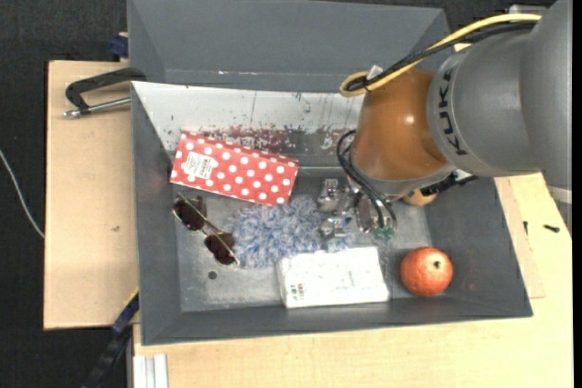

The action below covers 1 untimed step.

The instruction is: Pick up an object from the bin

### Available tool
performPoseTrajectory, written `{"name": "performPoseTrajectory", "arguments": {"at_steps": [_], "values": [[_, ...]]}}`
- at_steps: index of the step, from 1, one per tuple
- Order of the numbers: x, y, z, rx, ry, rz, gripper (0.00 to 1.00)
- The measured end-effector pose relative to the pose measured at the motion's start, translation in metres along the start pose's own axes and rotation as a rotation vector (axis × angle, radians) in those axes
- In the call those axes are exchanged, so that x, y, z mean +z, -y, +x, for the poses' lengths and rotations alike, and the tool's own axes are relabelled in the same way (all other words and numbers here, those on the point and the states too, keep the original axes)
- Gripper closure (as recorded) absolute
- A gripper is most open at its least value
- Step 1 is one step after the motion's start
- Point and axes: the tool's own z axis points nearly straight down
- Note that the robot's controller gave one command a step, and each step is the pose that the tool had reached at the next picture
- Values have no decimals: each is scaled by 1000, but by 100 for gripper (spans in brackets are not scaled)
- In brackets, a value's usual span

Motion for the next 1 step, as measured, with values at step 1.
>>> {"name": "performPoseTrajectory", "arguments": {"at_steps": [1], "values": [[-138, 5, 1, -16, 5, 0, 100]]}}
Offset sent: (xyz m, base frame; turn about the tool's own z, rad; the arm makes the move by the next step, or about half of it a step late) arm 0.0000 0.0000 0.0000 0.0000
